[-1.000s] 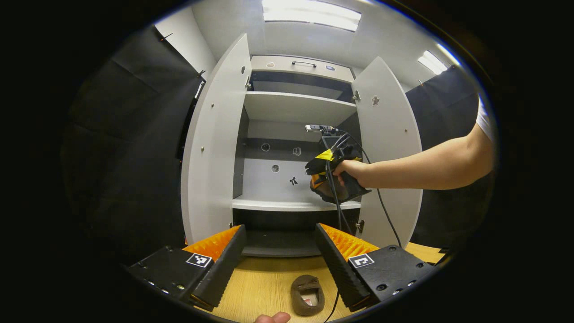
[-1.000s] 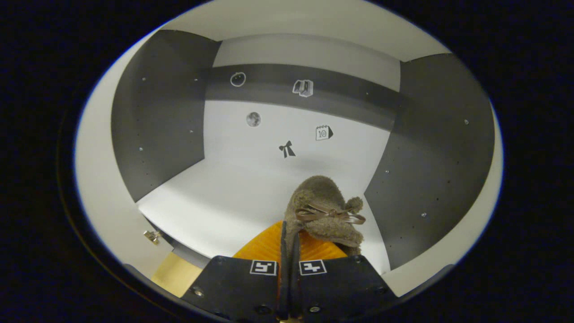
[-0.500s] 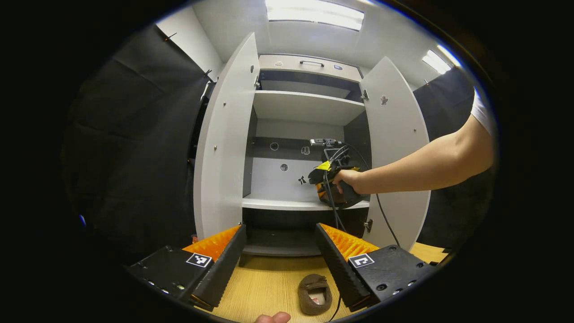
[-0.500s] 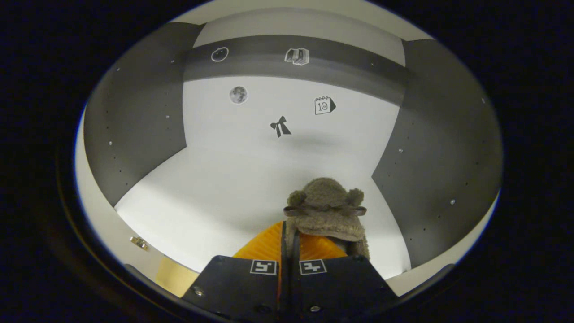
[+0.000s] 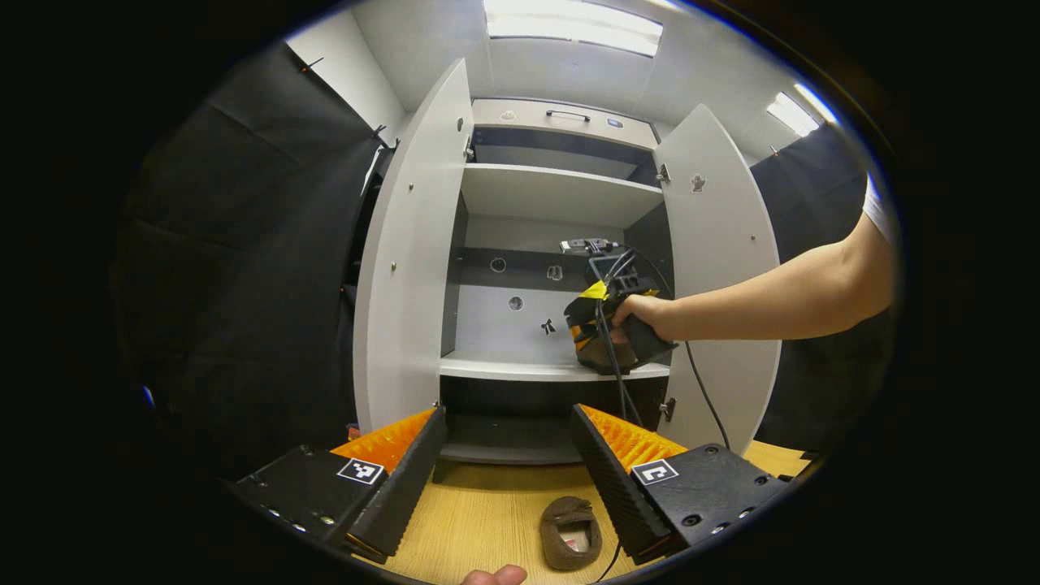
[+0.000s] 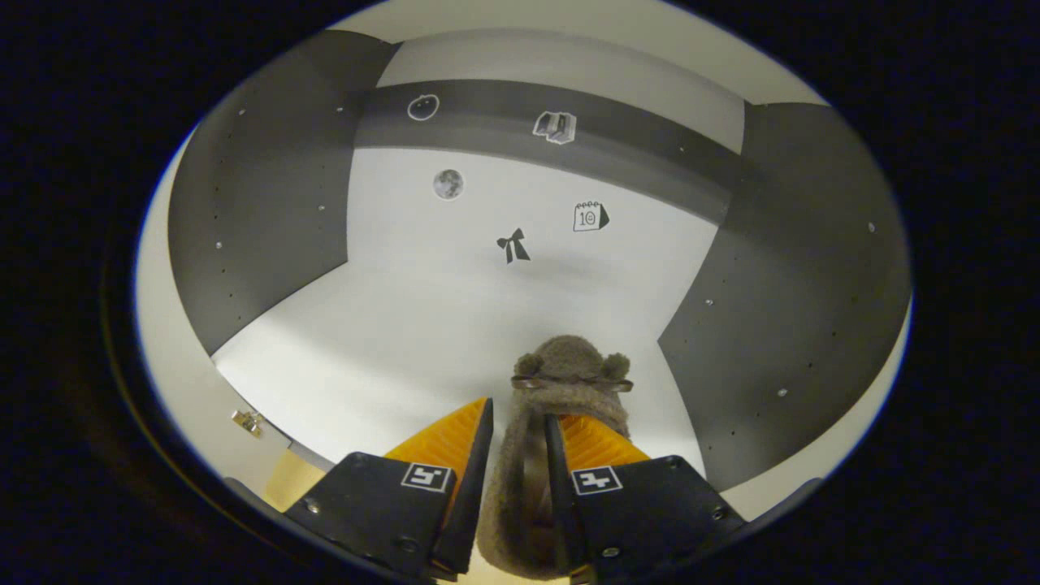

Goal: Grab one shoe with the right hand and put it into the shoe cabinet, grab the other shoe with the left hand and put it into the shoe cabinet; then close the right door with the right hand and the left door with the left hand.

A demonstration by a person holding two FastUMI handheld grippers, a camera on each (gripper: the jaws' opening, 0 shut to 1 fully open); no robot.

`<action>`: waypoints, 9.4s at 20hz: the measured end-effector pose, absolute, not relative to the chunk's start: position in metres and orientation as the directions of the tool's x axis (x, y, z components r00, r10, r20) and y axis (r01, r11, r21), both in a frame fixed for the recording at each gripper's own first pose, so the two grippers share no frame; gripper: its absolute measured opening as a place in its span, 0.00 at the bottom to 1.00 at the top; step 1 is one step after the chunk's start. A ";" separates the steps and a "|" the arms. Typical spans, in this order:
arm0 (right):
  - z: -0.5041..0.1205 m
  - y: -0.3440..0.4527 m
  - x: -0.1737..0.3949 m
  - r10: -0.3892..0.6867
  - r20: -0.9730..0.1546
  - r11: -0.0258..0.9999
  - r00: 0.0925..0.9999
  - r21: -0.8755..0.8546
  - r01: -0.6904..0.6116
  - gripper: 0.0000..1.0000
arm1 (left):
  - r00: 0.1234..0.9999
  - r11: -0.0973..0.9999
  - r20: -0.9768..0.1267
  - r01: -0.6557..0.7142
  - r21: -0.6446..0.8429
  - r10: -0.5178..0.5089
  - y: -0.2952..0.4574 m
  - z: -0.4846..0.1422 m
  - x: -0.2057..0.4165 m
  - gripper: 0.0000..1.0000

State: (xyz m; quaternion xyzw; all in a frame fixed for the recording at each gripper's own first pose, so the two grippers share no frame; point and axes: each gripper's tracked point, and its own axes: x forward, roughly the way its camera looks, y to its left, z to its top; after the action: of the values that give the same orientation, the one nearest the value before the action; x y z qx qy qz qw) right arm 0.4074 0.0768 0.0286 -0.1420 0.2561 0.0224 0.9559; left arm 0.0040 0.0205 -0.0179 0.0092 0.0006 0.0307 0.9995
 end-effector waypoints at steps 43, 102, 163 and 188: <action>-0.074 -0.020 0.008 -0.064 -0.080 0.995 0.995 -0.084 0.057 0.87 | 0.984 0.999 -0.176 0.003 0.042 0.004 -0.002 -0.064 -0.018 0.95; -0.076 -0.011 0.006 -0.011 -0.106 0.990 0.994 -0.143 -0.004 0.87 | 0.968 0.989 -0.249 -0.077 -0.128 0.043 0.021 0.008 0.122 0.01; -0.097 -0.028 -0.005 -0.051 -0.150 0.999 0.987 -0.004 0.051 0.88 | 0.996 1.000 -0.091 0.018 -0.011 -0.019 0.023 0.010 0.029 0.94; 0.198 -0.230 0.099 -0.185 0.172 0.983 0.968 0.042 0.181 0.95 | 0.998 0.999 -0.061 -0.019 -0.028 0.017 0.017 0.022 -0.021 0.94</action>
State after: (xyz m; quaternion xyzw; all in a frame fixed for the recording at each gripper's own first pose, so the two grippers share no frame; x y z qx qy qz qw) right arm 0.0992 -0.2305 0.1984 0.0132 -0.0880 -0.0922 0.9918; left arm -0.0209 0.0169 0.0218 -0.0141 0.0303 0.0091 0.9994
